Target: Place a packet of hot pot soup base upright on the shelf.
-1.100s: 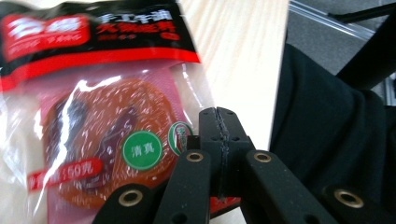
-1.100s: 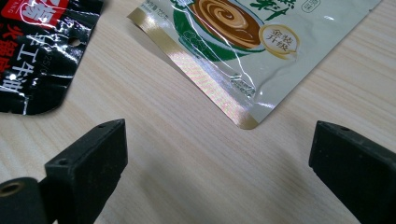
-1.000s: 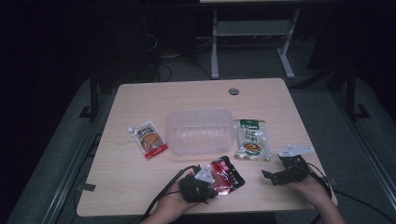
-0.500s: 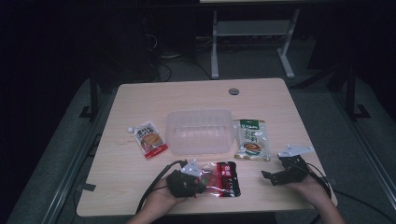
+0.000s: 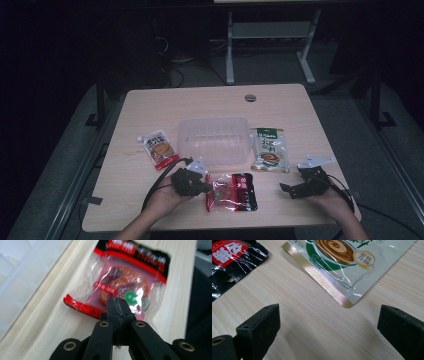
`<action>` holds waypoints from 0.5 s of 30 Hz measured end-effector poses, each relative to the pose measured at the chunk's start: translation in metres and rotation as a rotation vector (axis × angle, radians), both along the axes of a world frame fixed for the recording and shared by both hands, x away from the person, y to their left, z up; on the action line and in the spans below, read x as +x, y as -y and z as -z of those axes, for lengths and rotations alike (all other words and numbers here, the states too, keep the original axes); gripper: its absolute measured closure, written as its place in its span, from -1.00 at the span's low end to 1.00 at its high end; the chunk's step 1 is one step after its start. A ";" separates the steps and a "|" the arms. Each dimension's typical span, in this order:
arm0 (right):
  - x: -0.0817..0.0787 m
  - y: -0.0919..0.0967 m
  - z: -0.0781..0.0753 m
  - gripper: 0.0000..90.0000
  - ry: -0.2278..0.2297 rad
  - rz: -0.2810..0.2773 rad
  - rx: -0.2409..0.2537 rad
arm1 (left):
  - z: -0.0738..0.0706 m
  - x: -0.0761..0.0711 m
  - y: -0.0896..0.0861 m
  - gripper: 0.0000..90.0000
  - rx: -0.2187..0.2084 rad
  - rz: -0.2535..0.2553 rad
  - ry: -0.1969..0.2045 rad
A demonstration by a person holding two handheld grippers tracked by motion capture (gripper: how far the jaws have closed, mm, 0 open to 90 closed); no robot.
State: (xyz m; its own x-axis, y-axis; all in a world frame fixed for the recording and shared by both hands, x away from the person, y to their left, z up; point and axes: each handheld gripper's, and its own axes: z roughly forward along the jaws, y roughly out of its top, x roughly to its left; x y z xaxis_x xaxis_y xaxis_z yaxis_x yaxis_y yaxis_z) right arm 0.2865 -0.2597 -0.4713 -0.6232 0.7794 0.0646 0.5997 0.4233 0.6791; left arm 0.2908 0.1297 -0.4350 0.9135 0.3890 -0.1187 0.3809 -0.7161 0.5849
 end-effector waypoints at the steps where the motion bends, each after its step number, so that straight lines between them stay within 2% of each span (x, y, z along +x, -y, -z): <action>1: 0.000 0.000 0.000 -0.91 0.002 0.002 0.002 | 0.001 0.000 -0.001 1.00 0.002 -0.001 -0.003; 12: -0.002 0.001 0.000 -0.91 -0.003 0.000 0.007 | 0.009 0.003 -0.004 1.00 0.013 -0.014 -0.023; 15: -0.001 0.001 0.000 -0.91 -0.008 -0.003 0.004 | 0.013 0.004 -0.005 1.00 0.038 -0.004 -0.031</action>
